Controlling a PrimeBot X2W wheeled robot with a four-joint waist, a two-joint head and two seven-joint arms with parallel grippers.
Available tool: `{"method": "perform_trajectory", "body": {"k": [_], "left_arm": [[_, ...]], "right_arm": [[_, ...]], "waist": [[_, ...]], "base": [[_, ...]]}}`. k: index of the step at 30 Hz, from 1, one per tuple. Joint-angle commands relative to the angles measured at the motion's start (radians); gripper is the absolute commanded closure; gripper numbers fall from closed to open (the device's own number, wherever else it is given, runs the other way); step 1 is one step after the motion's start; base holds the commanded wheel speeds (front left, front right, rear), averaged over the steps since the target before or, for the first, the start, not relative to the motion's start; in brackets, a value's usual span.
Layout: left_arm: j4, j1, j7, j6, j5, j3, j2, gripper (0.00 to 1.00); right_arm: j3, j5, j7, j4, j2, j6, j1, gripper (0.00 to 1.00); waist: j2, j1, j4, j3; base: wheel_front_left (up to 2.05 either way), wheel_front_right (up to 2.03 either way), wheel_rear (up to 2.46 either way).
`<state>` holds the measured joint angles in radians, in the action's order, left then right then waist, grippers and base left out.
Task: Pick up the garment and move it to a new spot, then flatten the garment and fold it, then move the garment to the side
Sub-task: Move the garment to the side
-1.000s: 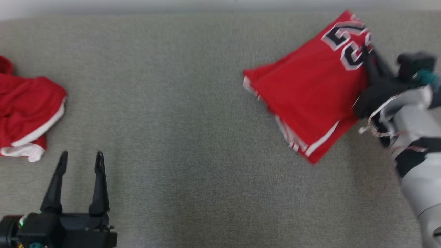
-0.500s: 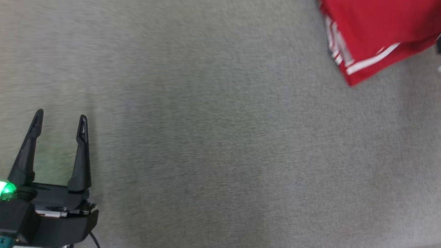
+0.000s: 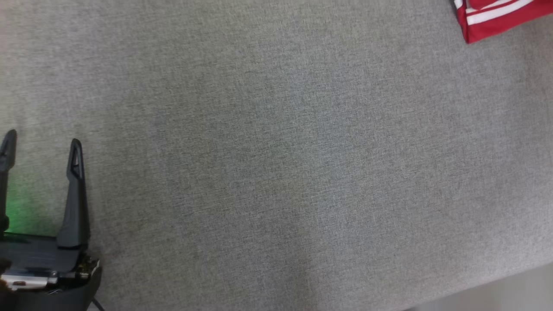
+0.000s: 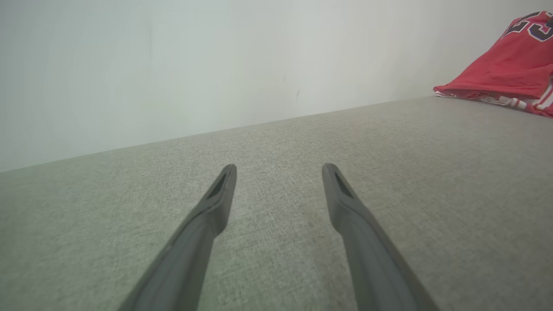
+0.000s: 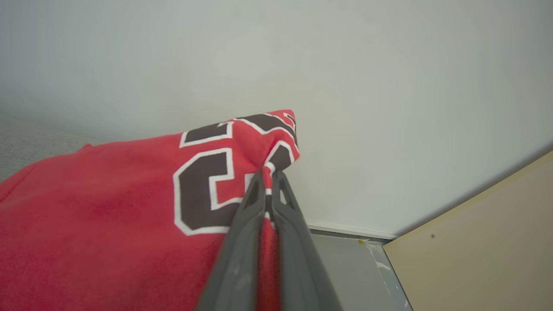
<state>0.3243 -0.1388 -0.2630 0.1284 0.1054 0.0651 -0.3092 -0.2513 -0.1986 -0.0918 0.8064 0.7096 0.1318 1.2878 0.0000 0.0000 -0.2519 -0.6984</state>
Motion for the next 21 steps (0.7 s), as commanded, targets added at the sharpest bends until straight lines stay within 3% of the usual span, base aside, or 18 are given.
{"method": "perform_trajectory", "body": {"k": [1,6,7,8,9,15,21], "left_arm": [[-0.014,0.006,-0.002,-0.002,-0.008,-0.005,-0.001,0.00],[-0.017,-0.001,-0.001,-0.004,-0.008,-0.006,0.001,0.00],[-0.020,-0.001,0.001,-0.006,-0.009,-0.007,0.003,0.00],[-0.021,-0.002,0.001,-0.006,-0.008,-0.007,0.004,0.00],[-0.024,-0.004,0.001,-0.008,-0.008,-0.007,0.006,0.00],[-0.040,-0.006,0.001,-0.013,0.002,-0.001,0.020,0.00],[-0.072,0.000,0.001,-0.014,0.016,0.006,0.055,0.00]], "right_arm": [[0.006,0.009,0.010,-0.017,0.006,-0.003,0.005,1.00],[0.022,0.019,0.037,-0.045,0.011,-0.003,-0.006,1.00],[0.027,0.023,0.042,-0.051,0.011,-0.003,-0.008,0.94],[0.034,0.031,0.044,-0.058,0.011,-0.003,-0.010,0.35],[0.045,0.040,0.046,-0.061,0.012,-0.003,-0.012,0.00],[0.102,0.125,0.041,-0.112,-0.010,-0.003,-0.037,0.00],[0.132,0.127,0.031,-0.188,-0.055,-0.003,-0.086,0.00]], "waist": [[0.0000,0.0000,-0.014,-0.019],[0.0000,0.0000,-0.005,-0.027],[0.0000,0.0000,-0.002,-0.029],[0.0000,0.0000,0.001,-0.030],[0.0000,0.0000,0.005,-0.029],[0.0000,0.0000,0.024,-0.004],[0.0000,0.0000,0.042,0.075]], "base": [[0.00,0.00,0.00],[0.00,0.00,0.00],[0.00,0.00,0.00],[0.00,0.00,0.00],[0.00,0.00,0.00],[0.00,0.00,0.00],[0.00,0.00,0.00]]}}
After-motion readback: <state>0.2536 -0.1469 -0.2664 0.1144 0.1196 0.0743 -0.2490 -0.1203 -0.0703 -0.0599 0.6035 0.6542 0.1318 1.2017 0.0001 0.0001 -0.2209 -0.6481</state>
